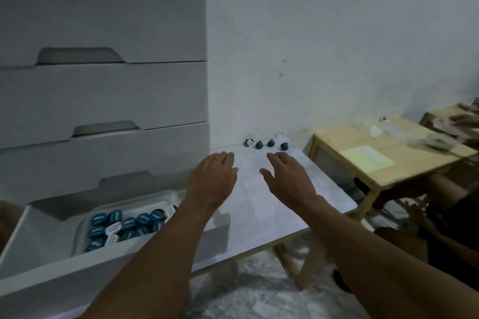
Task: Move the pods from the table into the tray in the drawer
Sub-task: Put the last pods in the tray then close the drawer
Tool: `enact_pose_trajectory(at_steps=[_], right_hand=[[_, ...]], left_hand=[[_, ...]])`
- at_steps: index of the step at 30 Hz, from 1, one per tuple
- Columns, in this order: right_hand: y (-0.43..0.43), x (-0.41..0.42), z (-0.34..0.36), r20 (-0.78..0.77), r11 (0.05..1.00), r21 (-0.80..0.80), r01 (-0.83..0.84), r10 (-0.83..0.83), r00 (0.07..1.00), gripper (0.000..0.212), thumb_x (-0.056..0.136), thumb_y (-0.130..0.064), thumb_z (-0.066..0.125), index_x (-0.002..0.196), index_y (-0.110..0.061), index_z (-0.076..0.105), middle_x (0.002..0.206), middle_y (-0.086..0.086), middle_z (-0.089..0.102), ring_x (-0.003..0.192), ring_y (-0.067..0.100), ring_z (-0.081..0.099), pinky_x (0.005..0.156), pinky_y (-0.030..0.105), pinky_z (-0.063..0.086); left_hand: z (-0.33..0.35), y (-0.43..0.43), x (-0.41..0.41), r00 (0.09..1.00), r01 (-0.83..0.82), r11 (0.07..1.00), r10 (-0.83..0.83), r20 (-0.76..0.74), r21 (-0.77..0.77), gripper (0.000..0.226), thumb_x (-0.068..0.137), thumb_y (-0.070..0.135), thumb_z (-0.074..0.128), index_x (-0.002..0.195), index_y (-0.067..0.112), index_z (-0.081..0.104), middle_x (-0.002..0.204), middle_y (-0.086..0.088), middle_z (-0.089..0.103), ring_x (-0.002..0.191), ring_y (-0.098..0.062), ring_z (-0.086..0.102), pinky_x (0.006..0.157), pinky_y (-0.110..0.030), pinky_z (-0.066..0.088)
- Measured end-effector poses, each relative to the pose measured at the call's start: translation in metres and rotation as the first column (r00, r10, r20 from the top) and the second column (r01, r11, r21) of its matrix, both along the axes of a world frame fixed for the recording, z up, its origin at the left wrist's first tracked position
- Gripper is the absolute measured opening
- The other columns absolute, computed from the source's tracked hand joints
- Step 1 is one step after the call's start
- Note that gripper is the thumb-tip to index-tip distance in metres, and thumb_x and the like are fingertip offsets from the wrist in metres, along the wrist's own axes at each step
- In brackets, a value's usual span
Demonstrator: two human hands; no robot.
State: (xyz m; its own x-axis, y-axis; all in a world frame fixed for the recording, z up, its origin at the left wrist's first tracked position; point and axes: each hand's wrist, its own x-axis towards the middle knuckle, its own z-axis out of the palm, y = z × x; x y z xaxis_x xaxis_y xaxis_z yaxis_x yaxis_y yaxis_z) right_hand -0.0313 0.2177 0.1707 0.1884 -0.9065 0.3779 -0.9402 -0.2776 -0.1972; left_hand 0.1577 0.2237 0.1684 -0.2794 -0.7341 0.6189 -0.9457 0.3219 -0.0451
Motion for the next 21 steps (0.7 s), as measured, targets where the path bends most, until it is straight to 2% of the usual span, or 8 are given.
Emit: enact_pose_trajectory(at_steps=[5, 12, 16, 21], right_hand=[[-0.004, -0.058, 0.002, 0.007, 1.0, 0.007, 0.028, -0.028, 1.0, 0.039, 0.095, -0.038, 0.05, 0.123, -0.011, 0.054, 0.126, 0.01, 0.058, 0.113, 0.026, 0.054, 0.092, 0.037, 0.049], [-0.035, -0.096, -0.009, 0.03, 0.998, 0.029, 0.058, -0.059, 0.998, 0.036, 0.094, -0.037, 0.052, 0.119, -0.011, 0.057, 0.118, 0.008, 0.061, 0.105, 0.024, 0.057, 0.086, 0.035, 0.052], [-0.07, -0.109, -0.017, 0.028, 0.996, 0.048, 0.079, -0.08, 0.996, 0.037, 0.094, -0.036, 0.053, 0.12, -0.01, 0.058, 0.117, 0.008, 0.061, 0.105, 0.025, 0.057, 0.087, 0.035, 0.051], [-0.125, -0.12, -0.017, 0.053, 0.994, 0.055, 0.097, -0.1, 0.994, 0.04, 0.095, -0.031, 0.052, 0.129, -0.01, 0.052, 0.12, 0.009, 0.059, 0.107, 0.025, 0.056, 0.088, 0.033, 0.048]], left_hand=[[0.003, -0.006, -0.058, 1.0, 0.003, 1.0, -0.003, -0.003, 0.009, 0.023, 0.071, 0.024, 0.076, 0.089, 0.012, 0.068, 0.078, -0.003, 0.069, 0.067, -0.023, 0.065, 0.055, -0.028, 0.051], [-0.005, -0.043, -0.099, 0.999, 0.019, 1.0, -0.018, 0.042, -0.006, 0.014, 0.071, 0.022, 0.074, 0.079, 0.012, 0.066, 0.069, -0.002, 0.064, 0.056, -0.02, 0.058, 0.046, -0.026, 0.044], [-0.013, -0.083, -0.109, 0.998, 0.037, 0.999, -0.035, 0.05, -0.035, 0.013, 0.07, 0.021, 0.074, 0.075, 0.012, 0.065, 0.067, -0.002, 0.061, 0.055, -0.021, 0.057, 0.044, -0.026, 0.043], [-0.014, -0.151, -0.122, 0.997, 0.067, 0.997, -0.067, 0.03, -0.023, 0.015, 0.071, 0.021, 0.074, 0.08, 0.011, 0.068, 0.07, -0.002, 0.063, 0.059, -0.021, 0.06, 0.046, -0.025, 0.046]])
